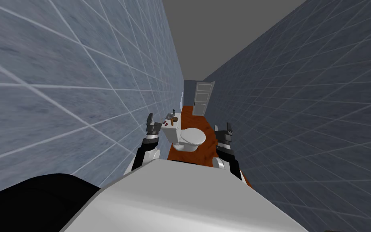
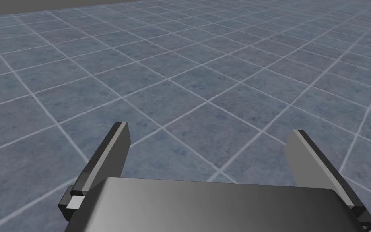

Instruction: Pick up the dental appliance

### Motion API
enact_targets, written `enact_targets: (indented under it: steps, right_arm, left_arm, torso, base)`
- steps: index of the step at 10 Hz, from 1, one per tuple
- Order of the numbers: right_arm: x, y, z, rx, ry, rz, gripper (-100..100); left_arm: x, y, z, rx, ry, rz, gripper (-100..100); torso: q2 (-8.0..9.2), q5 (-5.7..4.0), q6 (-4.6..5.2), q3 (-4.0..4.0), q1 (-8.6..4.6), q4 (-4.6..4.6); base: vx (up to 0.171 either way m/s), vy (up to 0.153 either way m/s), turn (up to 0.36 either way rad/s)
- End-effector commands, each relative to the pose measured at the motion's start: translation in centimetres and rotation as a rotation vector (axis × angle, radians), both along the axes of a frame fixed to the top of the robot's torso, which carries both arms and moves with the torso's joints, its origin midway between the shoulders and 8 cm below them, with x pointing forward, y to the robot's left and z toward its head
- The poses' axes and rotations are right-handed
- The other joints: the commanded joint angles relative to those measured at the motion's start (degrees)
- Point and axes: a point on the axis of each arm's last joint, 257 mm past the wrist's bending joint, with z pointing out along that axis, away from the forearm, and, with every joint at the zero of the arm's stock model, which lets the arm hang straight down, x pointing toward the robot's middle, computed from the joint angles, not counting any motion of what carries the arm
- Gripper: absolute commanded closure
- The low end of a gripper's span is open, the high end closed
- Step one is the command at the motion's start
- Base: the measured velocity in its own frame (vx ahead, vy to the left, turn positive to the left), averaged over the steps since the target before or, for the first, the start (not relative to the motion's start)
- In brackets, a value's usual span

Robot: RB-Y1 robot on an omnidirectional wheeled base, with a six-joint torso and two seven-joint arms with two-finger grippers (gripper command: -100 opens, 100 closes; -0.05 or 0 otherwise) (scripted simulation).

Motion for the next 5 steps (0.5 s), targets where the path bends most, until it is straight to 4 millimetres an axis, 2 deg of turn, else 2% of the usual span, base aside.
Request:
enact_targets:
  steps: [1, 5]
  right_arm:
    - [0.0, 0.0, 0.0, 0.0, 0.0, 0.0, 0]
    - [0.0, 0.0, 0.0, 0.0, 0.0, 0.0, 0]
  left_arm:
    - [-0.1, 0.0, -0.4, 0.049, 0.021, -0.003, -100]
    - [-0.1, 0.2, -1.6, 0.149, 0.079, 0.0, -100]
  torso:
    - [0.0, 0.0, 0.0, 0.0, 0.0, 0.0]
    - [0.12, -0.03, 0.0, 0.07, -0.16, 0.03]
  base:
    - [-0.021, -0.024, 0.105]
    - [-0.03, -0.048, 0.092]
